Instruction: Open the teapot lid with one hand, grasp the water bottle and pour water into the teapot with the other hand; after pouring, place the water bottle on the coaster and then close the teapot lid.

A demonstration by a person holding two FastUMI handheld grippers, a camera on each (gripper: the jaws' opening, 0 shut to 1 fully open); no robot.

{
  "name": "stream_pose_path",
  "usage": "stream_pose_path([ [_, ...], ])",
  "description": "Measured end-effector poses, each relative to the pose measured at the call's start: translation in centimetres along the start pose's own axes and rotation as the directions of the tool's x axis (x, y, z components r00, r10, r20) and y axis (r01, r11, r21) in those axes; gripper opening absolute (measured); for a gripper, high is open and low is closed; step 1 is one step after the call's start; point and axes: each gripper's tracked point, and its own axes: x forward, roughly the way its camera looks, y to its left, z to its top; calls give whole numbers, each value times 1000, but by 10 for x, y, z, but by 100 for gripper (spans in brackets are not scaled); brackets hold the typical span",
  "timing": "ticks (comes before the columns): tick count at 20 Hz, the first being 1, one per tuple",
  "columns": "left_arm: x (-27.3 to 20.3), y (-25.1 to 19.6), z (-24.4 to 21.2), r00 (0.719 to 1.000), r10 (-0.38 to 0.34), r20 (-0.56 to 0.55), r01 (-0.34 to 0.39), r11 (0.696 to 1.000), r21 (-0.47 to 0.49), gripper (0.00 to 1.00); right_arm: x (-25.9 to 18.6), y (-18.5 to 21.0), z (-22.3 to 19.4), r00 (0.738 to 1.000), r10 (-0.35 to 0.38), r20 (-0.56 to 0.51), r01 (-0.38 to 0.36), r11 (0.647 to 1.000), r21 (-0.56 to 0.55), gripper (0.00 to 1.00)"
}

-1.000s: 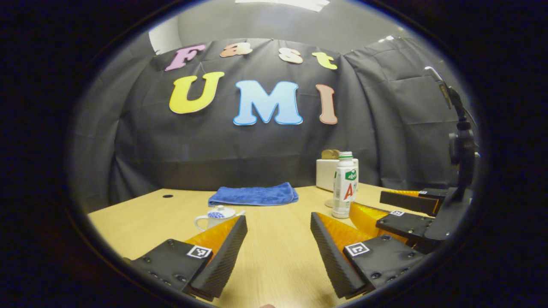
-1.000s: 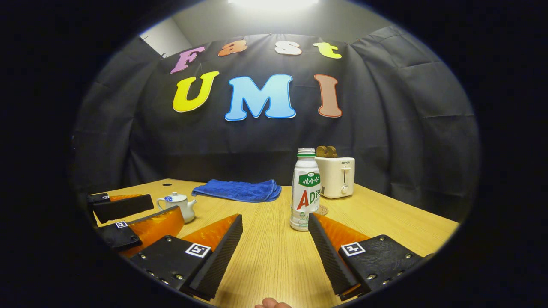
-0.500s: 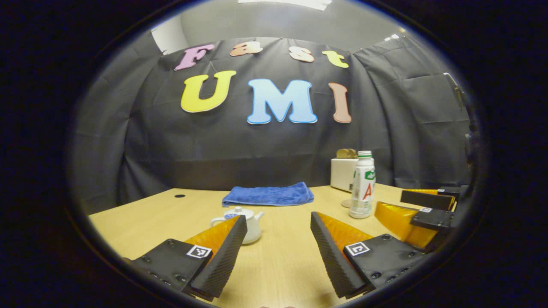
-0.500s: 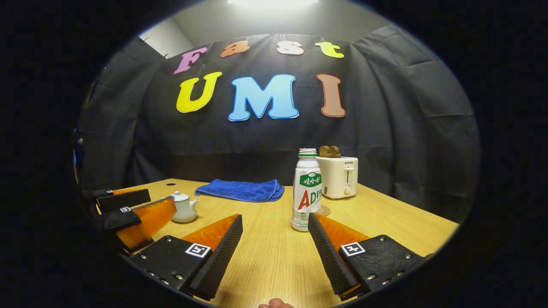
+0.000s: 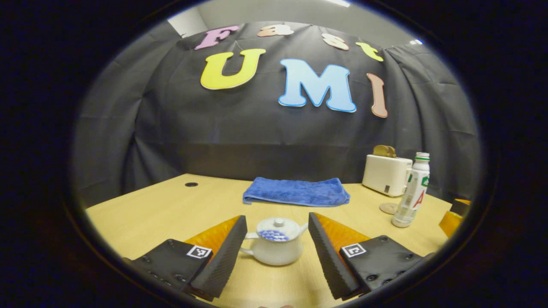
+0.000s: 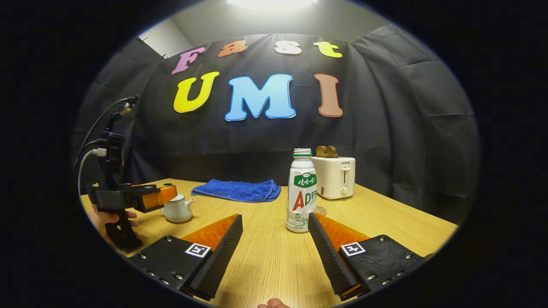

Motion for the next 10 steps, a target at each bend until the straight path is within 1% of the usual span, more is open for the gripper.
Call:
stream_pose_path([
  [3, 16, -1, 0, 1000, 0, -11, 0, 999, 40, 99, 0, 0, -1, 1000, 1, -1, -1, 1000, -1, 95],
  [6, 20, -9, 1, 1000, -14, -5, 14, 996, 86, 99, 0, 0, 0, 1000, 1, -1, -1, 1000, 0, 95],
  [8, 21, -12, 2, 1000, -21, -2, 22, 996, 89, 100, 0, 0, 0, 1000, 1, -1, -1, 1000, -1, 95],
  [10, 23, -10, 0, 1000, -16, -21, 18, 997, 79, 89, 0, 0, 0, 1000, 1, -1, -1, 1000, 0, 95],
])
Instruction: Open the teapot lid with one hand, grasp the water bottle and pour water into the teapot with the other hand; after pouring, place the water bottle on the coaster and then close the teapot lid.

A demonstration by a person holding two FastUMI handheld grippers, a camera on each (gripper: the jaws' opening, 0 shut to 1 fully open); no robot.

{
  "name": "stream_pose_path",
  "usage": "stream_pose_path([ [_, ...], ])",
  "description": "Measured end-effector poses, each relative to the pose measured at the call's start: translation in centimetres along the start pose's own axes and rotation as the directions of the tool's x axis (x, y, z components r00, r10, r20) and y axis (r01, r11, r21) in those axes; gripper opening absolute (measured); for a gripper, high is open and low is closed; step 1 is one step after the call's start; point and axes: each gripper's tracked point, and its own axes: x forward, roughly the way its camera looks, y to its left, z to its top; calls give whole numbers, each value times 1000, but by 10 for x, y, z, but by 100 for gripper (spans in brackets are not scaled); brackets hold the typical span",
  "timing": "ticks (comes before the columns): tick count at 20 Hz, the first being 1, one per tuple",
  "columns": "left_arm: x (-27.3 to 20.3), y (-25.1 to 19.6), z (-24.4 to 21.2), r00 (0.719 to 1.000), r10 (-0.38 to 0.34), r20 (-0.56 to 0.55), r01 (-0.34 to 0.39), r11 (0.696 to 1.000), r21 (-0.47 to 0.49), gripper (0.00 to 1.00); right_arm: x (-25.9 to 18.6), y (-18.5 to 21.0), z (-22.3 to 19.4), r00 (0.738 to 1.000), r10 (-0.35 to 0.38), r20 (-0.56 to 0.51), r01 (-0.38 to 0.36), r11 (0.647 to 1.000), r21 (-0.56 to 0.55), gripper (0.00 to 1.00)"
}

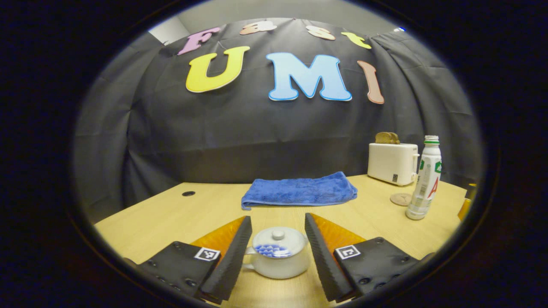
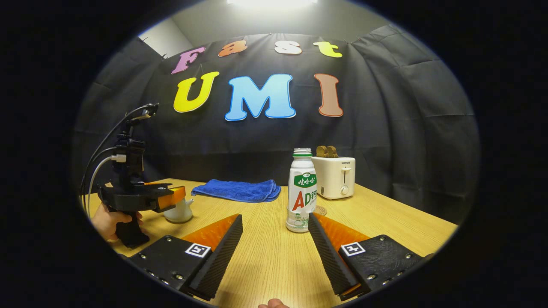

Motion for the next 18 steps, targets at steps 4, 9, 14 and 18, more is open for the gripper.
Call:
stream_pose_path([
  [4, 5, 5, -4, 999, 21, -25, -21, 1000, 17, 56, 0, 0, 0, 1000, 0, 0, 0, 1000, 0, 95],
  [9, 8, 0, 1, 1000, -15, -3, 15, 1000, 7, 16, -1, 0, 0, 1000, 0, 0, 0, 1000, 0, 95],
  [14, -5, 6, 25, 996, -42, 76, 48, 996, -81, 15, 0, 0, 1, 1000, 12, 5, -12, 1000, 8, 95],
  [18, -23, 2, 38, 989, -72, 133, 85, 992, -98, 19, 11, -23, 7, 1000, -13, 19, 12, 998, 56, 94],
])
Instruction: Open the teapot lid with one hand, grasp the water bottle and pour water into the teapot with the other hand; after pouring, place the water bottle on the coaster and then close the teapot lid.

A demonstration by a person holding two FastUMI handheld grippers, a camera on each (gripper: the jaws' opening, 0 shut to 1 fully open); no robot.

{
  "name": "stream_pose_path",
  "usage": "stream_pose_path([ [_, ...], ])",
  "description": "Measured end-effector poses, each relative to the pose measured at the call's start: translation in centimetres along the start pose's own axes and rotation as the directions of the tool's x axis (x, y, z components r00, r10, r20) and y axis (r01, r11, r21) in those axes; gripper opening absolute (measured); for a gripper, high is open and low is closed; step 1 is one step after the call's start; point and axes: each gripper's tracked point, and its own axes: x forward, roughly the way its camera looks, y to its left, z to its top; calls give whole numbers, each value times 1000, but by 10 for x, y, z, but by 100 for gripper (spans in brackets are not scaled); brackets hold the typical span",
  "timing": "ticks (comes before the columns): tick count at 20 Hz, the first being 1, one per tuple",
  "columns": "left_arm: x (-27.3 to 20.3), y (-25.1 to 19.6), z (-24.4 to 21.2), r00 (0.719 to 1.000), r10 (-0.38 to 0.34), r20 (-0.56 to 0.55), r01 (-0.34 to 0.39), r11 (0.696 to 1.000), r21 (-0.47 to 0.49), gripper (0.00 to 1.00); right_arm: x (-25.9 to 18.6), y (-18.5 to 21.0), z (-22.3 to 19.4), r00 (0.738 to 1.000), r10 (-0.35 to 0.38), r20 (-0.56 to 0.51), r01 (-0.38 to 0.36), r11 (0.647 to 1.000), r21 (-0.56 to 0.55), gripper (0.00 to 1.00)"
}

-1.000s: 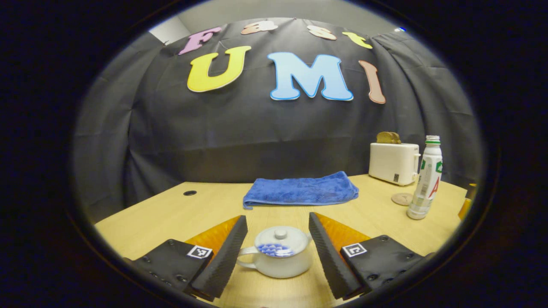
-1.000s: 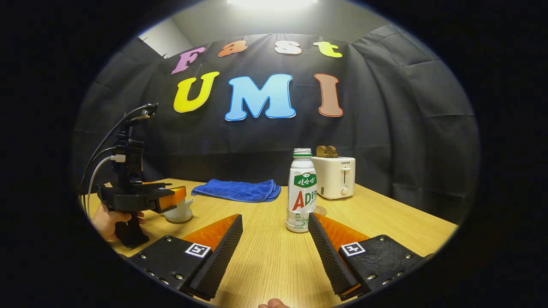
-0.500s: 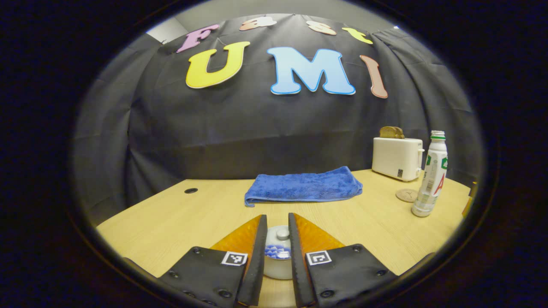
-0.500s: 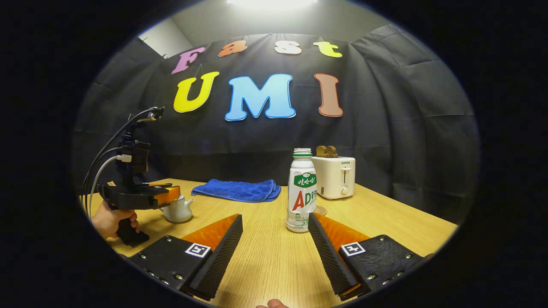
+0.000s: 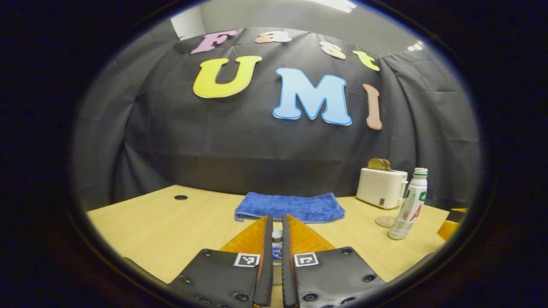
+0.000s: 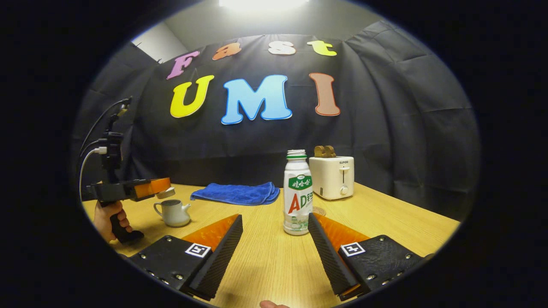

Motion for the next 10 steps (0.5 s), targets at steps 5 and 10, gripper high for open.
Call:
stream_pose_path([
  [5, -9, -3, 9, 1000, -19, 22, 19, 1000, 2, 15, 38, -21, 13, 999, -48, -2, 48, 998, -40, 95],
  [10, -12, -5, 11, 999, -23, 38, 22, 1000, 19, 15, 83, -28, 9, 997, -72, -27, 70, 993, -91, 95],
])
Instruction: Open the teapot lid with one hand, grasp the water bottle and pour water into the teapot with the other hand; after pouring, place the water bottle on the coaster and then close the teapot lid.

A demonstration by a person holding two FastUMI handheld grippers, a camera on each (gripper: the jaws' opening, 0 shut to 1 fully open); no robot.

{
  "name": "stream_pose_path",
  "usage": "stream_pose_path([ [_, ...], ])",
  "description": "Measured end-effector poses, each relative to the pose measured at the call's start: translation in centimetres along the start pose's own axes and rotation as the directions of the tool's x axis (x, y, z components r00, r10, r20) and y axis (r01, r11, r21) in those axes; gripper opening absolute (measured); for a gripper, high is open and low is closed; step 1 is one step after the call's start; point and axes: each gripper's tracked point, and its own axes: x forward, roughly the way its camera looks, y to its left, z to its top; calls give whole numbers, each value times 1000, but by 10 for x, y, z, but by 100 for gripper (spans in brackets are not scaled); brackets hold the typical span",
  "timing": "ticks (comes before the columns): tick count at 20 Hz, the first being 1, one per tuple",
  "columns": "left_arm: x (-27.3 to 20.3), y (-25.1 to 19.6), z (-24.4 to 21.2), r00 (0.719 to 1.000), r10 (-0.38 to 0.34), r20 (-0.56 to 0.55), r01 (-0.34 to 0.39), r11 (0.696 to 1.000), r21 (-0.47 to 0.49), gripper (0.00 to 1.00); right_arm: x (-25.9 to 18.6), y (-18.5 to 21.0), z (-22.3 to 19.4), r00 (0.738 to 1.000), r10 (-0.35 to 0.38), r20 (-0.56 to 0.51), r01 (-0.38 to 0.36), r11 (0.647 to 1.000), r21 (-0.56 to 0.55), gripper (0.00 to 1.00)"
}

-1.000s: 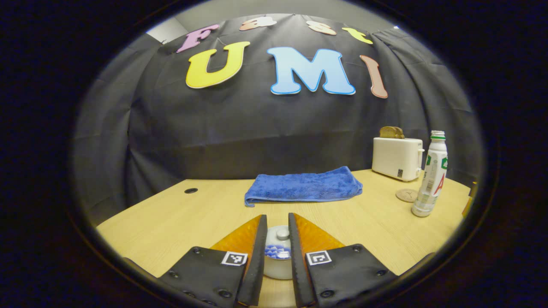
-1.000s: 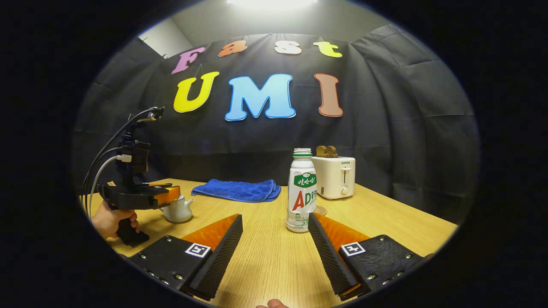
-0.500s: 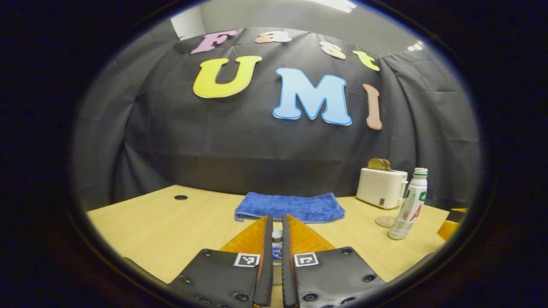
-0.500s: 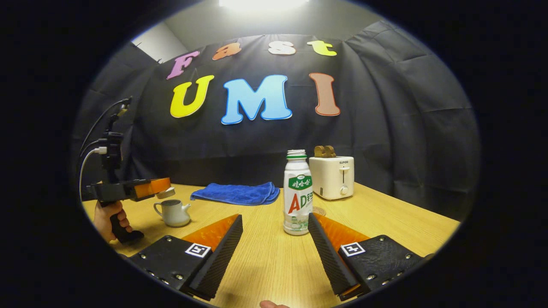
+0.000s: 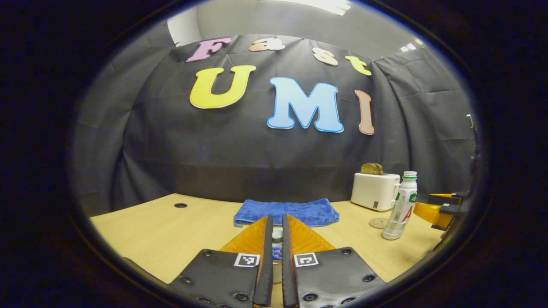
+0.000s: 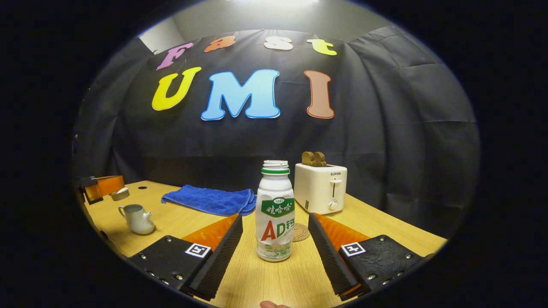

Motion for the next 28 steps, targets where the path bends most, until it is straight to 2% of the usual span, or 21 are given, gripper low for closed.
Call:
stream_pose_path([
  [1, 0, 0, -1, 1000, -1, -3, 1, 1000, -3, 19, 7, 2, -4, 1000, 7, -12, -7, 1000, -6, 95],
  [2, 0, 1, -1, 1000, -1, -3, 1, 1000, -5, 19, 11, 3, -7, 1000, 9, -24, -9, 1000, -15, 95],
  [3, 0, 3, 0, 1000, 2, -2, -2, 1000, -7, 15, 15, 1, -10, 999, 3, -33, -4, 1000, -18, 95],
  [4, 0, 4, -1, 1000, 3, -1, -3, 1000, -11, 19, 19, 2, -14, 999, 9, -44, -9, 1000, -16, 95],
  [5, 0, 4, 0, 1000, 4, 0, -4, 1000, -14, 15, 24, 3, -15, 999, 12, -50, -12, 1000, -12, 95],
  [6, -1, 5, 0, 1000, 6, 1, -6, 1000, -15, 19, 27, 4, -16, 998, 17, -56, -17, 1000, -9, 94],
  [10, 0, 11, -1, 1000, 25, -2, -25, 1000, -7, 19, 44, 6, -19, 997, 21, -70, -23, 999, -30, 95],
  [11, 0, 12, -1, 1000, 26, -2, -26, 1000, -10, 15, 47, 4, -20, 998, 19, -68, -21, 999, -31, 94],
  [14, 1, 11, -4, 1000, 26, -6, -26, 1000, -13, 19, 50, -2, -17, 998, 6, -62, -6, 1000, -7, 94],
  [15, 1, 10, -3, 1000, 24, -7, -24, 1000, -12, 19, 53, 0, -17, 998, 14, -64, -13, 1000, 11, 90],
  [16, 1, 9, -4, 1000, 24, -8, -24, 1000, -9, 15, 55, 2, -21, 997, 24, -77, -23, 1000, 11, 84],
  [17, 1, 9, -4, 1000, 24, -9, -24, 1000, -4, 15, 58, 3, -20, 996, 37, -85, -36, 999, 12, 83],
  [18, 0, 10, -5, 1000, 25, -10, -25, 1000, 0, 15, 60, 2, -21, 996, 40, -83, -38, 999, 16, 74],
  [23, -2, 10, 3, 1000, 20, 11, -20, 1000, -22, 19, 53, 1, -15, 996, 40, -77, -40, 999, 2, 71],
  [24, -6, 7, 4, 1000, 10, 14, -10, 999, -34, 15, 51, 3, -11, 997, 44, -69, -44, 999, -9, 71],
  [25, -12, 5, 7, 1000, 11, 14, -11, 999, -40, 19, 48, 5, -5, 997, 48, -57, -49, 999, -21, 71],
  [28, -42, 2, 10, 1000, 2, 5, -2, 1000, -3, 19, 38, 18, 3, 996, 79, -50, -82, 995, -49, 71],
])
